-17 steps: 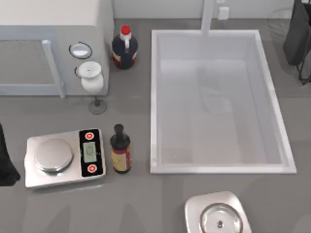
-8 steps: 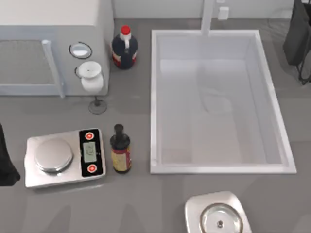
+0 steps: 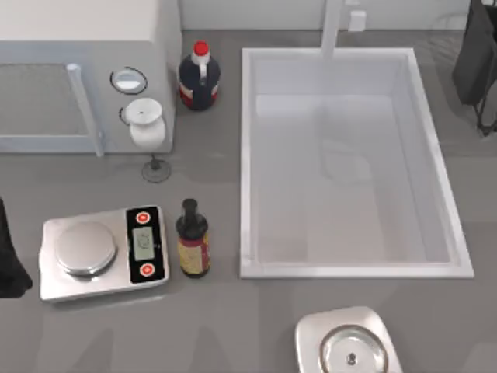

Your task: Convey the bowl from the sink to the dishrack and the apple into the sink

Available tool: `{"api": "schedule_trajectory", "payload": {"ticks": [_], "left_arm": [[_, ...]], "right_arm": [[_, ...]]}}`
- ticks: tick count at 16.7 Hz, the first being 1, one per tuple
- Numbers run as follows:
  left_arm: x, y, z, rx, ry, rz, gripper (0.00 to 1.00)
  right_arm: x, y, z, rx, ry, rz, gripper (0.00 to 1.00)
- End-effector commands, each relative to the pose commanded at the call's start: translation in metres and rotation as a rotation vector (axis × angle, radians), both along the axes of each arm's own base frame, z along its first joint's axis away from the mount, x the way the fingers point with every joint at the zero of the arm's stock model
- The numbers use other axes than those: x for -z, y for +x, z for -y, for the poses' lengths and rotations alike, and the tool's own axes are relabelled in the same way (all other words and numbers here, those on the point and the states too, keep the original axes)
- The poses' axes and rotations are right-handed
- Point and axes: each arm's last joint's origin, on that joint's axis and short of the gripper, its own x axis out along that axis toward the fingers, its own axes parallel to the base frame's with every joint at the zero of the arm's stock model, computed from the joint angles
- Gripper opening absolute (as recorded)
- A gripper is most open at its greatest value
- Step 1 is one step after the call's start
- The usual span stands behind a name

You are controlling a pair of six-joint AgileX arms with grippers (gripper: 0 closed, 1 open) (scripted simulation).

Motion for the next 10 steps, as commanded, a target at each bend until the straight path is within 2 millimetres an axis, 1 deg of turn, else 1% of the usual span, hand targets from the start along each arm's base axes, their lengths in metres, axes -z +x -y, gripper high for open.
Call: {"api": "schedule_trajectory", "payload": {"ticks": [2, 7, 9, 10], "left_arm": [[0.0, 0.0, 0.0, 0.0, 0.0, 0.0, 1.0], [0.0, 0.0, 0.0, 0.0, 0.0, 0.0, 1.0], [0.0, 0.0, 0.0, 0.0, 0.0, 0.0, 1.0], [0.0, 0.0, 0.0, 0.0, 0.0, 0.0, 1.0]], "right_arm": [[-0.019, 0.002, 0.002, 0.004, 0.0, -0.002, 0.0], [-0.075, -0.002, 0.0, 0.004, 0.009, -0.02, 0.0], [-0.088, -0.003, -0.001, 0.002, 0.006, -0.008, 0.0], [-0.089, -0.003, -0.001, 0.002, 0.005, -0.007, 0.0]]}}
